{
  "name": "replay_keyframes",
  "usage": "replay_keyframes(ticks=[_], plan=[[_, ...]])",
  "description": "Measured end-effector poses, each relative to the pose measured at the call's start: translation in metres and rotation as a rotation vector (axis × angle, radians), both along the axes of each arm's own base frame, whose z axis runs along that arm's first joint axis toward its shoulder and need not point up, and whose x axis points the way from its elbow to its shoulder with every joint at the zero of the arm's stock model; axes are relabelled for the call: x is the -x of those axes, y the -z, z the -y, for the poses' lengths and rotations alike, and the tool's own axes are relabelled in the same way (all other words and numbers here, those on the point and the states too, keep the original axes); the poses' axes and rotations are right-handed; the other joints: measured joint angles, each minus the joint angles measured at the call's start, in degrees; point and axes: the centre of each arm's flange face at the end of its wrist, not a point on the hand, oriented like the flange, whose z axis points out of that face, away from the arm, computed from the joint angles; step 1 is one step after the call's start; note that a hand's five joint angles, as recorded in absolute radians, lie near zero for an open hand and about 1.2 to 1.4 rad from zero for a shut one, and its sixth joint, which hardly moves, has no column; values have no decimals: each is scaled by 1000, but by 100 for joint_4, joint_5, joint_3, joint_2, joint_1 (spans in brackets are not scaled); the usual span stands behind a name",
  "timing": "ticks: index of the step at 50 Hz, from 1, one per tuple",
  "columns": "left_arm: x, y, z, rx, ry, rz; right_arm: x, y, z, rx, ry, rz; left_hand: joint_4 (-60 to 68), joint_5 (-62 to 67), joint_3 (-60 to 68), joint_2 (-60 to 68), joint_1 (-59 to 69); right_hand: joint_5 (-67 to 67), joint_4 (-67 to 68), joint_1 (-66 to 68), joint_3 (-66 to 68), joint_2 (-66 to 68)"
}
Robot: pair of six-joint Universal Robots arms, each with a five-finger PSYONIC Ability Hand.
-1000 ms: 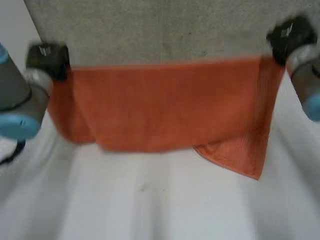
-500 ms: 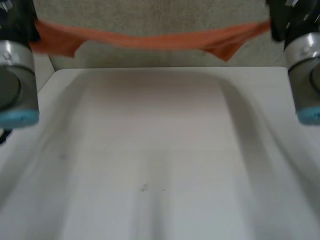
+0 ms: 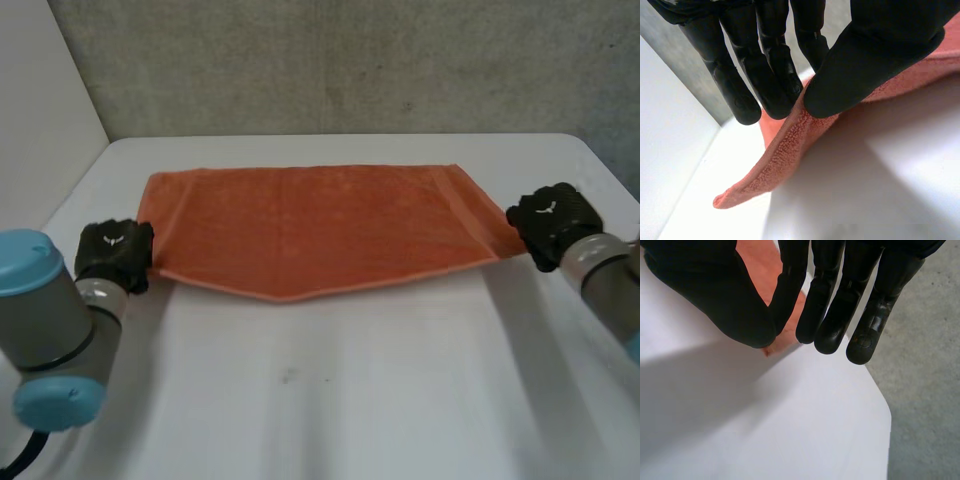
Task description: Fold the laundry
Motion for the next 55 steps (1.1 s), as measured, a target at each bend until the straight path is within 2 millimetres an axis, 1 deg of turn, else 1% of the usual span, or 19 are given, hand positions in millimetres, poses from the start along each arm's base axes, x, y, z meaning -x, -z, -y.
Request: replay_keyframes(ticks=[4,9,14,17,20,21,22,26,27,28,30,31,33,36,39,41,44,49,55], plan=[[-6,-13,-28,-109,5,32,16,-19,-21,-60,11,-83,0,0,0,0,0,9,0,0,0,0],[-14,-36,-71,-258,26,94,40,-31,-52,-201,5,-236,0,0,0,0,0,17,0,0,0,0],[-17,-50,-90,-324,52,148,54,-32,-65,-283,-18,-328,0,0,0,0,0,18,0,0,0,0],[-15,-53,-86,-315,65,167,57,-31,-62,-278,-18,-340,0,0,0,0,0,18,0,4,0,0],[-10,-47,-63,-275,69,186,56,-20,-45,-237,-3,-311,0,0,0,0,0,19,0,3,0,0],[-10,-47,-63,-275,69,186,56,-20,-45,-237,-3,-311,0,0,0,0,0,19,0,3,0,0],[-7,-41,-49,-255,64,193,50,-15,-36,-204,0,-278,0,0,0,0,0,19,0,0,0,0],[-4,-35,-34,-232,53,200,41,-12,-27,-152,1,-221,0,0,0,0,0,19,0,-3,0,0],[-3,-35,-29,-219,46,200,29,-11,-20,-99,-1,-152,0,0,0,0,0,-535,-742,-527,-748,-748],[-2,-35,-27,-215,44,200,27,-11,-19,-90,0,-137,0,0,0,0,0,-632,-872,-666,-864,-919],[-1,-37,-24,-199,39,197,20,-10,-16,-61,5,-59,0,0,0,0,0,-2421,-2772,-2447,-2870,-2873],[-1,-39,-24,-192,39,195,17,-10,-15,-54,9,-27,0,0,0,0,0,-2948,-3257,-2806,-3251,-3257],[2,-51,-24,-151,43,185,10,-9,-16,-48,20,92,0,0,0,0,0,-4299,-4461,-3658,-4447,-4456],[9,-76,-27,-72,61,165,3,-6,-20,-76,25,252,0,0,0,0,0,-5007,-5150,-4161,-5110,-5022],[15,-95,-31,-11,76,148,-2,-4,-24,-113,23,356,0,0,0,0,0,-5106,-5186,-4223,-5264,-5139],[20,-118,-35,59,93,128,-7,-4,-28,-161,19,467,0,0,0,0,0,-5107,-5186,-4224,-5275,-5139],[25,-135,-39,111,107,112,-12,-4,-33,-207,14,559,0,0,0,0,0,-5107,-5186,-4224,-5275,-5139],[29,-151,-41,153,121,99,-23,0,-39,-274,-4,640,0,7,0,0,0,-5107,-5186,-4224,-5275,-5139],[31,-153,-40,155,125,98,-37,16,-44,-340,-25,644,0,7,0,0,0,-5108,-5186,-4224,-5275,-5139]])
